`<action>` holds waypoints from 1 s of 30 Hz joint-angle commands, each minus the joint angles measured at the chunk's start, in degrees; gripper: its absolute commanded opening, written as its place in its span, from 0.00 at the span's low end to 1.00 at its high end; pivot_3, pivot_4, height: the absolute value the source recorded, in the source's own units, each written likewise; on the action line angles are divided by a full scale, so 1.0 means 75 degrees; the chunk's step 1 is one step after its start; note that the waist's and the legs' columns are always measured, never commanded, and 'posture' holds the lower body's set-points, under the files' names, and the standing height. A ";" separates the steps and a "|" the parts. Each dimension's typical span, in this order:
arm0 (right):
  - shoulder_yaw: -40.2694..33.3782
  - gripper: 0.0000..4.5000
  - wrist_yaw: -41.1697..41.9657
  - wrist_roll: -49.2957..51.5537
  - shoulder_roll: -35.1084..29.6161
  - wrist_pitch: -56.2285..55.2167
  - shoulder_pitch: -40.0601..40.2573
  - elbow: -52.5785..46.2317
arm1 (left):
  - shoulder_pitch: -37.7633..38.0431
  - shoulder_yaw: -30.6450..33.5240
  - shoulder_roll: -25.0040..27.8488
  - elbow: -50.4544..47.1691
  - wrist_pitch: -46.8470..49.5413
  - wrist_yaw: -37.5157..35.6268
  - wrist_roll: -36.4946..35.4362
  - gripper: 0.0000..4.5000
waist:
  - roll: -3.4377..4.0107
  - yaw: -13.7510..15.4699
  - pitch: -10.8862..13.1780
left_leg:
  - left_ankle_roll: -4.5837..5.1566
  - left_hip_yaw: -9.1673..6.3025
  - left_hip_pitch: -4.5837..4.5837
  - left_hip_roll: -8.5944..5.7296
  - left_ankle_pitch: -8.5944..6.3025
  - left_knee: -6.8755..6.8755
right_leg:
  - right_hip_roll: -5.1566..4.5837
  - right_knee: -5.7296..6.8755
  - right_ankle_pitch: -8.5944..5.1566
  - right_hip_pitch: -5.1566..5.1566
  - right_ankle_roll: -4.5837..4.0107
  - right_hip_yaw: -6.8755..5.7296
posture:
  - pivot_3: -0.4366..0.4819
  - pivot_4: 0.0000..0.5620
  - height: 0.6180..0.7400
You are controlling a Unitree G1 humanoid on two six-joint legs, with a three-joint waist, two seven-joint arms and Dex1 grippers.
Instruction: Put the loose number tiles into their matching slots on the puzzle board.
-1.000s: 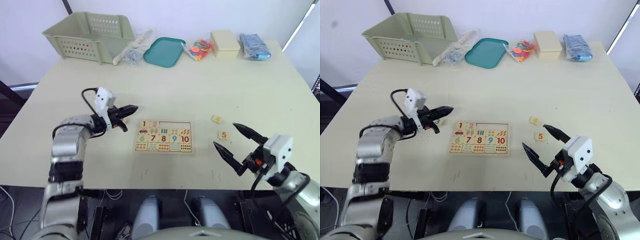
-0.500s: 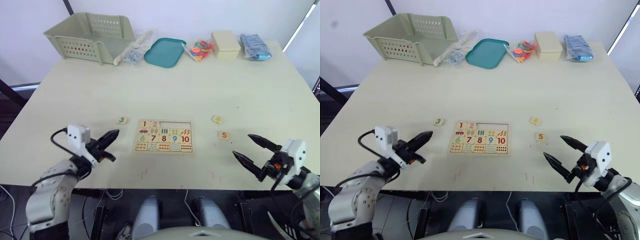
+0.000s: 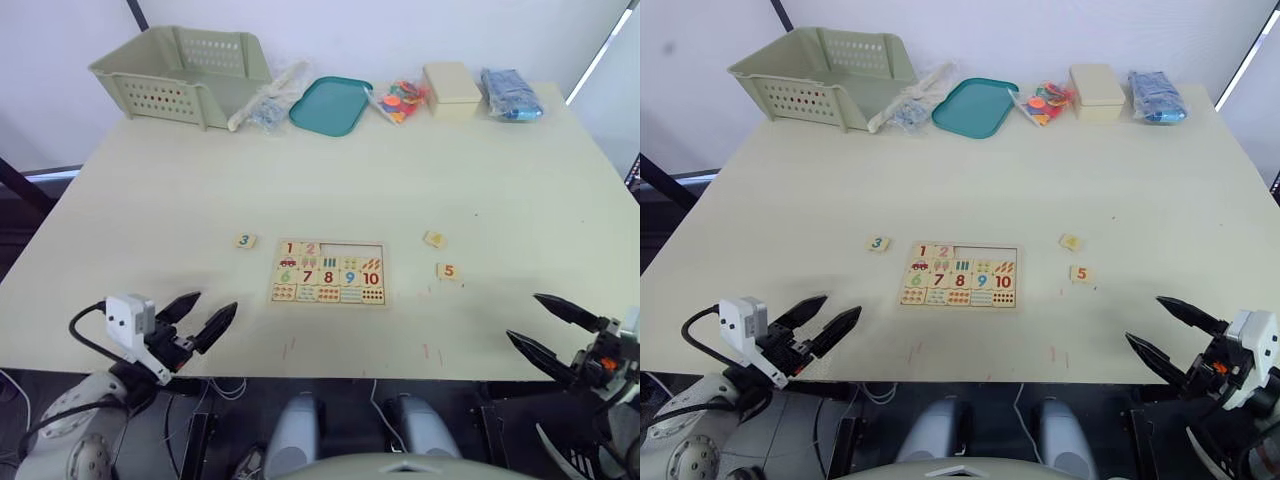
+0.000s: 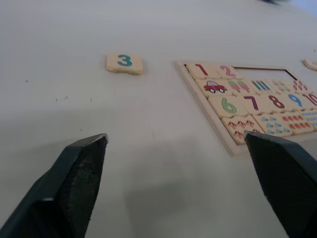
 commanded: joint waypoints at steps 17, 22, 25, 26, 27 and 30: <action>0.0025 1.00 -0.0075 -0.0056 0.0206 -0.0170 -0.0220 -0.0159 | 0.0130 0.0144 0.0195 -0.0500 -0.0100 0.0516 -0.0323 0.99 | 0.0003 0.0002 -0.0002 | 0.0001 0.0001 -0.0001 0.0000 -0.0001 0.0000 | 0.0001 -0.0002 0.0000 0.0000 0.0000 0.0002 | 0.48 0.27 1.00; 0.0202 1.00 -0.0051 -0.0066 0.0271 -0.0265 -0.0339 -0.0330 | -0.0086 0.0035 0.0378 -0.0413 -0.0052 0.0533 -0.0328 0.99 | 0.0005 0.0003 -0.0003 | 0.0001 0.0001 0.0000 0.0000 -0.0001 0.0000 | 0.0001 -0.0002 0.0000 0.0000 0.0000 0.0002 | 0.48 0.27 1.00; 0.0321 1.00 0.0150 0.0158 0.0151 -0.0210 -0.0537 -0.0642 | -0.0345 -0.0094 0.0844 -0.0236 -0.0075 0.0158 -0.0228 0.99 | 0.0004 0.0003 -0.0002 | 0.0000 0.0001 -0.0001 0.0000 0.0000 0.0000 | 0.0001 -0.0001 0.0000 0.0000 0.0000 0.0001 | 0.48 0.27 1.00; 0.0375 1.00 0.0231 0.0292 0.0047 -0.0081 -0.0608 -0.0780 | -0.0514 -0.0151 0.1130 -0.0069 -0.0120 -0.0063 -0.0141 0.99 | 0.0006 0.0001 -0.0003 | 0.0001 -0.0001 -0.0001 0.0000 0.0000 0.0000 | 0.0003 -0.0002 0.0000 0.0000 0.0000 0.0000 | 0.48 0.27 1.00; 0.0428 1.00 0.0270 0.0409 -0.0033 0.0057 -0.0661 -0.0912 | -0.0671 -0.0182 0.1380 0.0106 -0.0158 -0.0276 -0.0109 0.99 | 0.0009 0.0003 -0.0003 | 0.0000 0.0000 0.0001 0.0000 0.0000 0.0000 | 0.0003 -0.0002 0.0000 0.0000 0.0000 0.0001 | 0.48 0.27 1.00; 0.0551 1.00 0.0329 0.0687 -0.0302 0.0397 -0.0811 -0.1239 | -0.1363 -0.0319 0.2218 0.0900 -0.0332 -0.1145 -0.0046 0.99 | 0.0010 0.0006 -0.0002 | 0.0001 0.0001 0.0001 0.0001 0.0000 -0.0002 | 0.0005 -0.0002 0.0000 -0.0001 0.0000 0.0001 | 0.48 0.27 1.00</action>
